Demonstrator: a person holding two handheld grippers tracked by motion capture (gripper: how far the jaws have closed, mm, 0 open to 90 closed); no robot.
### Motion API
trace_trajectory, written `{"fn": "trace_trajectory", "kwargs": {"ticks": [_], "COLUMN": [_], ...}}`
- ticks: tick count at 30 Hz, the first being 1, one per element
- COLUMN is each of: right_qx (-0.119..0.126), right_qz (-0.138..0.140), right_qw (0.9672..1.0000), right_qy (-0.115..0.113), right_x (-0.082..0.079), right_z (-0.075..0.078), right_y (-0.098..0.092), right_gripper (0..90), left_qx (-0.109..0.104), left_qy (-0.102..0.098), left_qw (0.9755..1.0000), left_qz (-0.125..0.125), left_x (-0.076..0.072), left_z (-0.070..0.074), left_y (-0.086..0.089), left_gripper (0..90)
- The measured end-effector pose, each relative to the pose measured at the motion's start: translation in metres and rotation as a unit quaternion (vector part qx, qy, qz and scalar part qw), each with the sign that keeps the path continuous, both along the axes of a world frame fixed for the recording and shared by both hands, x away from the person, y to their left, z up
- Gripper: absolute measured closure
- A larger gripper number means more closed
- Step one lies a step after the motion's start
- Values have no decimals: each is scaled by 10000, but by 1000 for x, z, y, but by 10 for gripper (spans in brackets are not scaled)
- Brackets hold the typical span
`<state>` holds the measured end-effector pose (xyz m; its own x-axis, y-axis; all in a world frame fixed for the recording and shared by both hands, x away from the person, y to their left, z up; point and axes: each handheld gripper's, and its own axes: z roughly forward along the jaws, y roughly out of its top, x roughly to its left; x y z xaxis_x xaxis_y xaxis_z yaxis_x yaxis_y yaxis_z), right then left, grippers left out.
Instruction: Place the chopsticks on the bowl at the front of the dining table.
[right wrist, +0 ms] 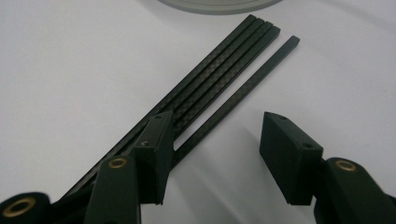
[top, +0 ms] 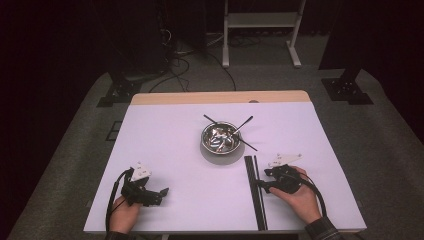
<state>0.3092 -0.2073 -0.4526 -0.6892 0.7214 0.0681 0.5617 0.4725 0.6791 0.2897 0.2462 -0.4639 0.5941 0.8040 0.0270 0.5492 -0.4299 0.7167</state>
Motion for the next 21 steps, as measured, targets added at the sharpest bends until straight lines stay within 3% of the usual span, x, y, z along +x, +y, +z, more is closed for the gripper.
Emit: {"fn": "trace_trajectory", "kwargs": {"ticks": [21], "right_qx": [-34], "right_qz": [185], "right_qw": [9998], "right_qy": [53], "right_x": [-40], "right_z": [1], "right_y": [0], "right_gripper": [437], "left_qx": [2], "left_qy": [2], "left_qw": [10000], "left_qz": [-1], "left_x": [0], "left_z": [0], "left_y": [0], "left_gripper": [0]}}
